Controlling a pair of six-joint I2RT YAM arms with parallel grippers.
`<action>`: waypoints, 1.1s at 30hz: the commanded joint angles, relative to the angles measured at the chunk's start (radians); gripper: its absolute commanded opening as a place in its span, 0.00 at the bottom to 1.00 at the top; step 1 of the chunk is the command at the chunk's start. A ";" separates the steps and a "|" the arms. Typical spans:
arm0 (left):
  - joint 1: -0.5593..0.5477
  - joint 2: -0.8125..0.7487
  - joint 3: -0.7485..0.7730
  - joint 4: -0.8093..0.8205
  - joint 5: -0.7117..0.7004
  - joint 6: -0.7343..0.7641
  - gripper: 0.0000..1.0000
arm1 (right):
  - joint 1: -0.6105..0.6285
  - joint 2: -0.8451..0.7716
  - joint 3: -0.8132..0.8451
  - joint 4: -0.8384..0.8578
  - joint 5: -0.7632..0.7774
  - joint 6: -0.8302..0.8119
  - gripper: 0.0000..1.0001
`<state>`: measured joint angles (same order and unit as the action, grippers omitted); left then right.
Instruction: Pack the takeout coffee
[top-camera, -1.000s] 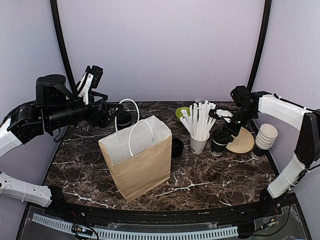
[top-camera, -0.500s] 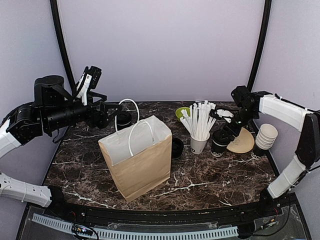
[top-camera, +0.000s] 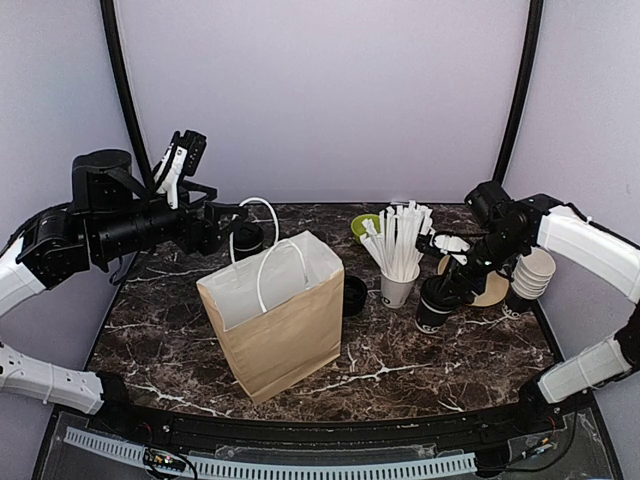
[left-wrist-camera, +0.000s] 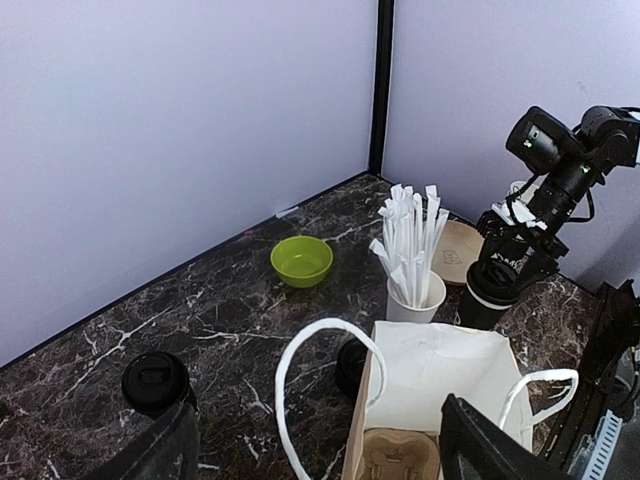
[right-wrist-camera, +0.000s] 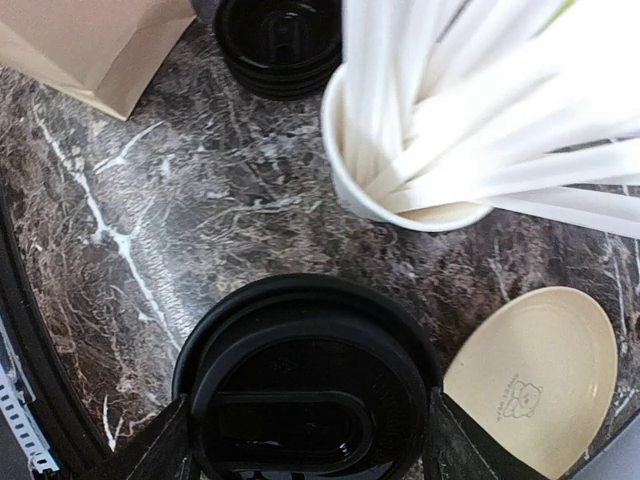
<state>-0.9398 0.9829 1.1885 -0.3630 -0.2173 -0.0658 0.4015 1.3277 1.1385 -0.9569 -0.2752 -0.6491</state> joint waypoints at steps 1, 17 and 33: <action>0.005 0.017 0.005 0.035 0.011 0.015 0.85 | 0.060 -0.042 -0.047 -0.006 -0.029 -0.006 0.73; 0.005 0.034 0.010 0.034 0.026 0.002 0.85 | 0.131 0.038 0.018 -0.124 -0.017 0.006 0.96; 0.005 0.040 0.040 -0.003 0.049 -0.025 0.85 | 0.212 0.097 0.164 -0.302 0.129 -0.407 0.92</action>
<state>-0.9398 1.0279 1.1946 -0.3538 -0.1864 -0.0677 0.5846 1.3983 1.2564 -1.2140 -0.1925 -0.9169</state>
